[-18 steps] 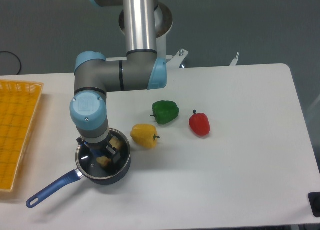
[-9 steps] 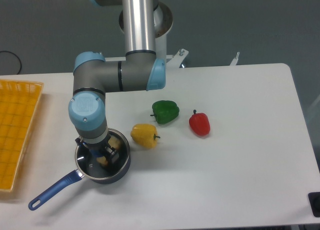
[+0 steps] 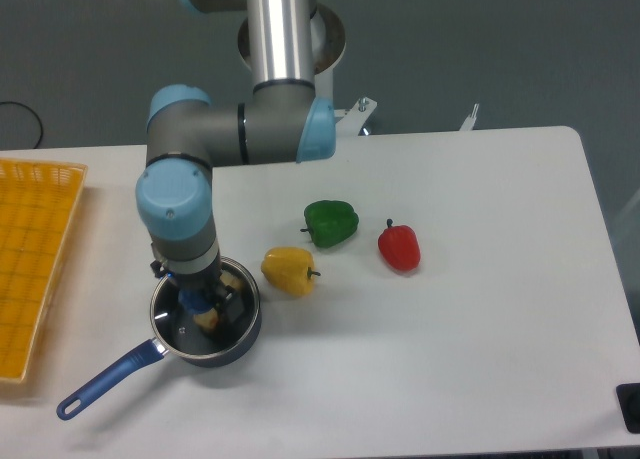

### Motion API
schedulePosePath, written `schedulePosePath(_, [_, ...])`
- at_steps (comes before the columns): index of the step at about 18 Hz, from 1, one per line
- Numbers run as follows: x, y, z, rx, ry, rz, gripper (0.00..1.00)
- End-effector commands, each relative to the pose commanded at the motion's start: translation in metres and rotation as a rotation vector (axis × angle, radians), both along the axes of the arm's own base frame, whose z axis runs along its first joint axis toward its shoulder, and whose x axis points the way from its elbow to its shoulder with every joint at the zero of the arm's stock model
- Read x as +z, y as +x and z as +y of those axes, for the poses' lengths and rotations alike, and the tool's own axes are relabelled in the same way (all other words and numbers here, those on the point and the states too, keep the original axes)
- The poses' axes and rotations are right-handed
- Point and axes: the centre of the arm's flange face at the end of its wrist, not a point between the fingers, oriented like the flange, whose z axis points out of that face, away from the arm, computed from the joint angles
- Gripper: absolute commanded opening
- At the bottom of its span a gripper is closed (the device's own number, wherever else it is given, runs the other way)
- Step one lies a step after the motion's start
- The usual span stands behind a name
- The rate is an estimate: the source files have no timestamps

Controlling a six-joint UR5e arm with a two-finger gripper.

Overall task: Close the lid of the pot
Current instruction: 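Release the lid knob and raise the gripper away from the pan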

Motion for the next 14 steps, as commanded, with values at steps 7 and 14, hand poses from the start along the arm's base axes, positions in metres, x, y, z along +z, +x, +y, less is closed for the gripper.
schedulePosePath(7, [0.03, -0.123, -0.083, -0.144, 0.007, 0.038, 1.0])
schedulePosePath(14, [0.026, -0.222, -0.172, -0.328, -0.029, 0.028, 1.0])
